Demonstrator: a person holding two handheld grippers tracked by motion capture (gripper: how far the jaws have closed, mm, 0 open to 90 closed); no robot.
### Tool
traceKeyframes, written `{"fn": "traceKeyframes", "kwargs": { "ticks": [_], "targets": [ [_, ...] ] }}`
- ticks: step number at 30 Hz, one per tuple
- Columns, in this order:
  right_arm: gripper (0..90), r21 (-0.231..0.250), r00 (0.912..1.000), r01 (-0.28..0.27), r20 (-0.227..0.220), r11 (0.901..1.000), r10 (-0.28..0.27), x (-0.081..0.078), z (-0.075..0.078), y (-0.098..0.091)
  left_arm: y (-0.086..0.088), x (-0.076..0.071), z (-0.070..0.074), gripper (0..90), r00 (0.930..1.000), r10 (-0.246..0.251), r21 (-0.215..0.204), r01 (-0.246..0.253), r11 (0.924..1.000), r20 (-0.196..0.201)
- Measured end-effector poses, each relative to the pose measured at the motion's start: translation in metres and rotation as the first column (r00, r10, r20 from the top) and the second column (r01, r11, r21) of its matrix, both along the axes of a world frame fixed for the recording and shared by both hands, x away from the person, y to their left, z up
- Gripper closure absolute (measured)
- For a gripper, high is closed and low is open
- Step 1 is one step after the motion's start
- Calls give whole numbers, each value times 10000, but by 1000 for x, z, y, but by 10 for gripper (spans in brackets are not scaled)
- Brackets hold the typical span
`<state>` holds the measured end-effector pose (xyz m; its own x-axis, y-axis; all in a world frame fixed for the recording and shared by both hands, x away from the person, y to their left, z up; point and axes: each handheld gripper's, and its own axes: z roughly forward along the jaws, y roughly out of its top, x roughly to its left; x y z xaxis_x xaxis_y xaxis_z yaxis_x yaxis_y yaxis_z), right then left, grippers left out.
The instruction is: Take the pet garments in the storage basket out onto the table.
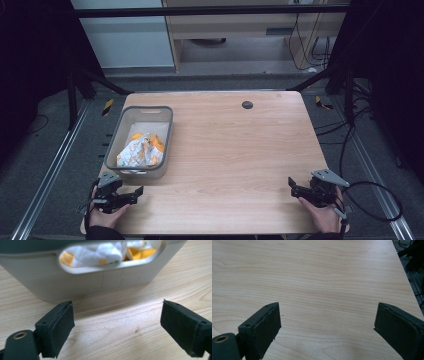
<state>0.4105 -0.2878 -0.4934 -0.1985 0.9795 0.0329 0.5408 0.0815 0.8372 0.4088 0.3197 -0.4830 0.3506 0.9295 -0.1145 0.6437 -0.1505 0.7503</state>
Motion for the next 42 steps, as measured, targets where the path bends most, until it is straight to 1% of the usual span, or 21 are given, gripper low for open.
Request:
{"fn": "traceKeyframes", "kwargs": {
  "ticks": [2,4,5,9,12,15,17,19,20,22,27,29,33,37,39,42],
  "targets": [
    [68,-83,9999,29,-98,10000,-30,0,-2,-1,0,-1,2,118,10000,30,-72,-30,10000,52],
    [70,-119,9999,0,-125,9999,-2,0,-3,-1,1,-4,5,120,9997,88,-162,-85,9998,207],
    [77,-191,9999,-79,-99,9998,77,0,-3,0,1,-6,8,125,9993,128,-247,-119,9996,362],
    [82,-190,9998,-201,-79,9996,200,0,-2,3,2,-8,11,129,9983,272,-269,-258,9993,515],
    [84,-315,9993,-346,-121,9989,342,0,-3,6,3,-8,14,129,9974,323,-413,-296,9987,647],
    [84,-405,9992,-395,-98,9984,391,1,-3,7,3,-10,17,129,9963,373,-456,-338,9984,773],
    [82,-349,9991,-414,-99,9985,411,0,-3,8,3,-12,20,137,9956,375,-461,-336,9984,860],
    [80,-414,9989,-462,-42,9981,460,0,-3,8,3,-13,25,147,9933,419,-498,-367,9981,1075],
    [80,-414,9989,-462,-42,9981,460,0,-3,8,3,-13,25,147,9933,419,-498,-367,9981,1075],
    [80,-388,9989,-464,-89,9982,461,0,-3,8,2,-15,28,150,9913,442,-443,-389,9983,1240],
    [79,-390,9987,-502,-14,9980,502,0,-3,8,2,-16,32,151,9909,464,-481,-406,9980,1261],
    [79,-379,9987,-504,-21,9980,504,0,-3,8,2,-17,35,152,9897,514,-478,-454,9978,1335],
    [79,-439,9985,-550,-44,9975,548,0,-3,9,3,-19,42,154,9875,590,-628,-502,9968,1461],
    [77,-429,9978,-656,18,9969,657,0,-2,10,4,-18,48,155,9856,584,-664,-484,9966,1586],
    [77,-336,9980,-638,21,9974,639,0,-2,11,5,-18,51,157,9840,622,-685,-513,9963,1671],
    [77,-346,9979,-647,39,9973,649,0,-2,11,4,-18,56,160,9831,574,-773,-445,9960,1736]
  ]
}}
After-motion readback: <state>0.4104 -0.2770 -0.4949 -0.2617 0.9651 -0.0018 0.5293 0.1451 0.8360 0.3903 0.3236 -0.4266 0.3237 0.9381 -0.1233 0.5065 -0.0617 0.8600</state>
